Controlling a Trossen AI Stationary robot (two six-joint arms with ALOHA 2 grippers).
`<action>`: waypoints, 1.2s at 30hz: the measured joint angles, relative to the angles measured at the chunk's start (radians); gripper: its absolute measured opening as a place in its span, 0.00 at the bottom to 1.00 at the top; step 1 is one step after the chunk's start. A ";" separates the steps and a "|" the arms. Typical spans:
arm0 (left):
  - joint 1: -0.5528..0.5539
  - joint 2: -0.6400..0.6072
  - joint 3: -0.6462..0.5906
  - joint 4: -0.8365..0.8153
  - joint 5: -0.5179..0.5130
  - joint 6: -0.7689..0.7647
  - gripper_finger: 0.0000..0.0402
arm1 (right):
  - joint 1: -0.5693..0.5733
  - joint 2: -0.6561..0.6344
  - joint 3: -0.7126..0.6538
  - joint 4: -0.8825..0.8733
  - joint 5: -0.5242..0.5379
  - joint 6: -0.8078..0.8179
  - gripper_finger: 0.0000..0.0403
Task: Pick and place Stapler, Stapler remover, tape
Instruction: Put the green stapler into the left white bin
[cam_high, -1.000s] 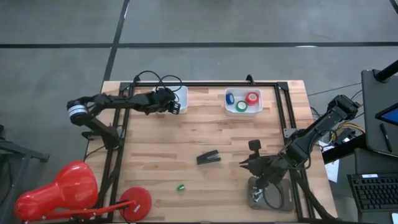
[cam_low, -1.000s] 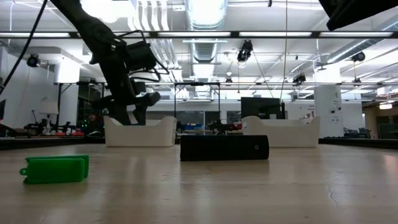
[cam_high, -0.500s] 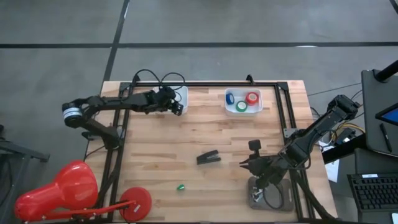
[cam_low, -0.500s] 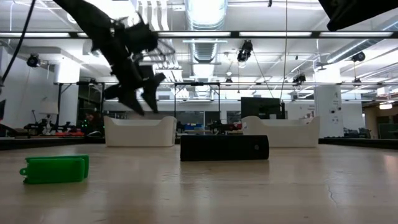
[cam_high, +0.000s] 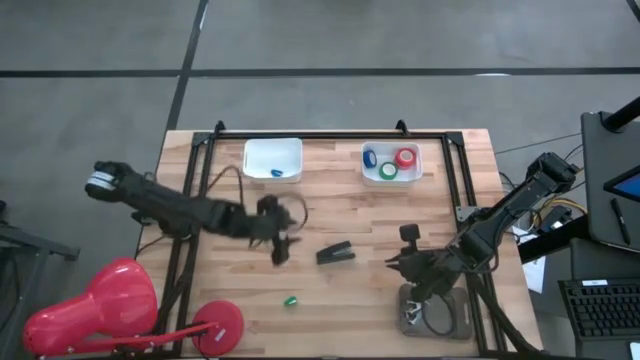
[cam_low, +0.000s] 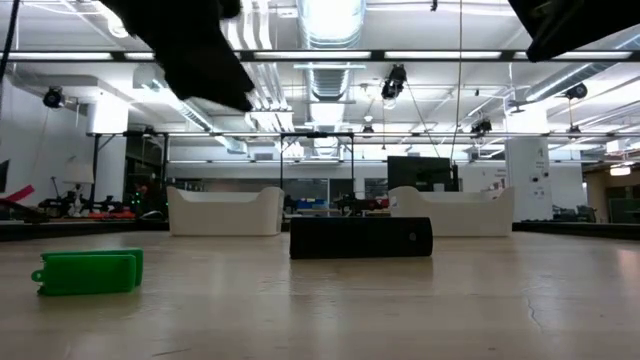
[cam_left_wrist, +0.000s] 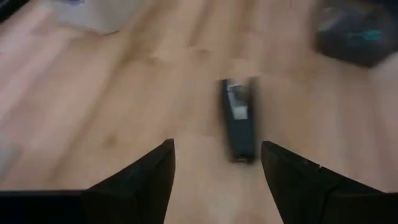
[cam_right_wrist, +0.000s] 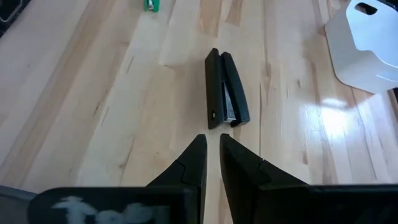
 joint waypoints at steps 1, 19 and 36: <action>-0.043 0.003 0.000 0.015 -0.021 -0.020 0.59 | 0.000 0.002 0.000 0.000 0.000 0.001 0.10; -0.380 0.231 0.016 0.078 -0.198 -0.312 0.59 | -0.132 -0.026 -0.092 0.171 -0.104 -0.100 0.02; -0.385 0.307 0.059 0.083 -0.174 -0.333 0.59 | -0.504 -0.567 -0.405 0.272 -0.447 -0.209 0.02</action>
